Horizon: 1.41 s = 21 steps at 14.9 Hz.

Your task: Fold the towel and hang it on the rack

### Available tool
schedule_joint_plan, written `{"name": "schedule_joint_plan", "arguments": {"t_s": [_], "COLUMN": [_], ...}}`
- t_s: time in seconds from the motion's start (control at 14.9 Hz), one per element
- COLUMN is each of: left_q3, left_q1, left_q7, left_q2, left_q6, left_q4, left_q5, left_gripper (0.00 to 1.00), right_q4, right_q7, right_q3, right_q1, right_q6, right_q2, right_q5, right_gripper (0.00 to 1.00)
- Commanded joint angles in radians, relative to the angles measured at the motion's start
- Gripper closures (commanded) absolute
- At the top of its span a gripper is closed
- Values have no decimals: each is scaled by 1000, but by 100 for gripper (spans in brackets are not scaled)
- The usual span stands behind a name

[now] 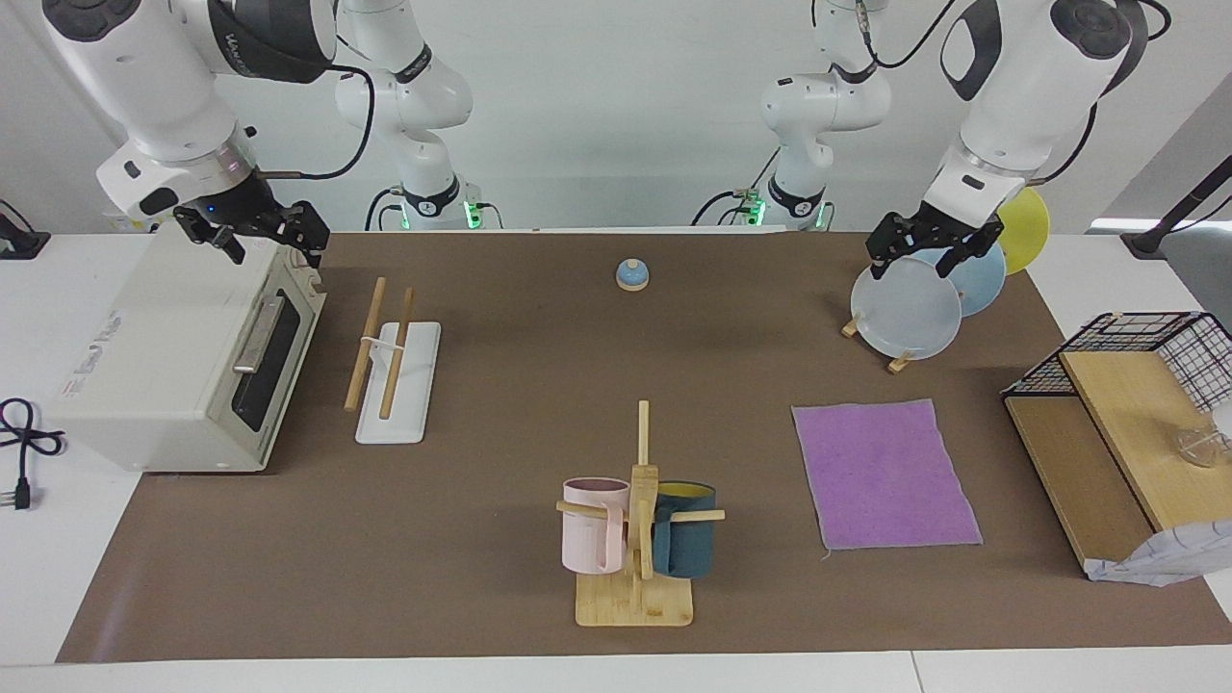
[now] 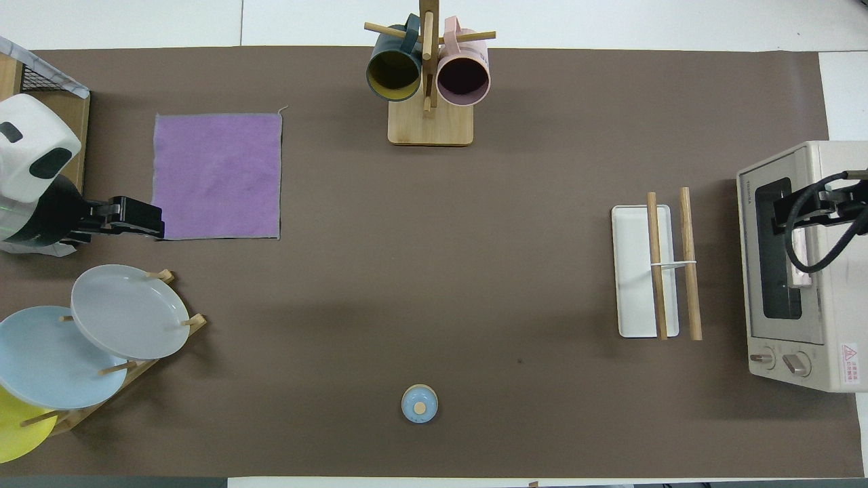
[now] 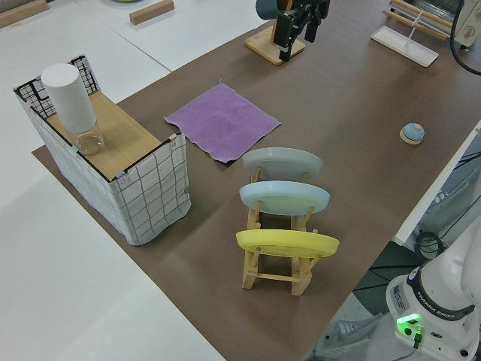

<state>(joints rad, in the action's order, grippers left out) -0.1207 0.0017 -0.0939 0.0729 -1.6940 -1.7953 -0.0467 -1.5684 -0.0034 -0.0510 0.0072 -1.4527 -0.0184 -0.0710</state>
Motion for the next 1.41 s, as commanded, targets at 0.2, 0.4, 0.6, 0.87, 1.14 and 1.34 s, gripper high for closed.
{"name": "schedule_joint_plan", "arguments": {"t_s": [0.2,0.4,0.6,0.87,1.14,1.34], "left_q3": [4,4,4,4,4,4], "left_q1": [156,199,216,219,227,228], "left_q7": [140,181,181,181,181,181], "left_q2": [-232,-356,-418,-426,-426,-426], "left_q6": [-300,-462,-503,-492,-478,-474], "left_q4": [-107,-145,-145,-142,-137,-136], "left_q5": [-36,-35,-62,-82,-82,-82], "left_gripper": [0,0,0,0,18,51], "right_q4": [-1,-1,-1,-1,-1,-1], "right_q7": [-21,-21,-21,-21,-21,-21], "right_q3": [11,11,11,11,11,11], "right_q1": [-15,-15,-15,-15,-15,-15], "right_q6": [9,9,9,9,9,9], "right_q2": [11,11,11,11,11,11], "right_q5": [-9,-9,-9,-9,-9,-9], "right_gripper": [0,0,0,0,0,0]}}
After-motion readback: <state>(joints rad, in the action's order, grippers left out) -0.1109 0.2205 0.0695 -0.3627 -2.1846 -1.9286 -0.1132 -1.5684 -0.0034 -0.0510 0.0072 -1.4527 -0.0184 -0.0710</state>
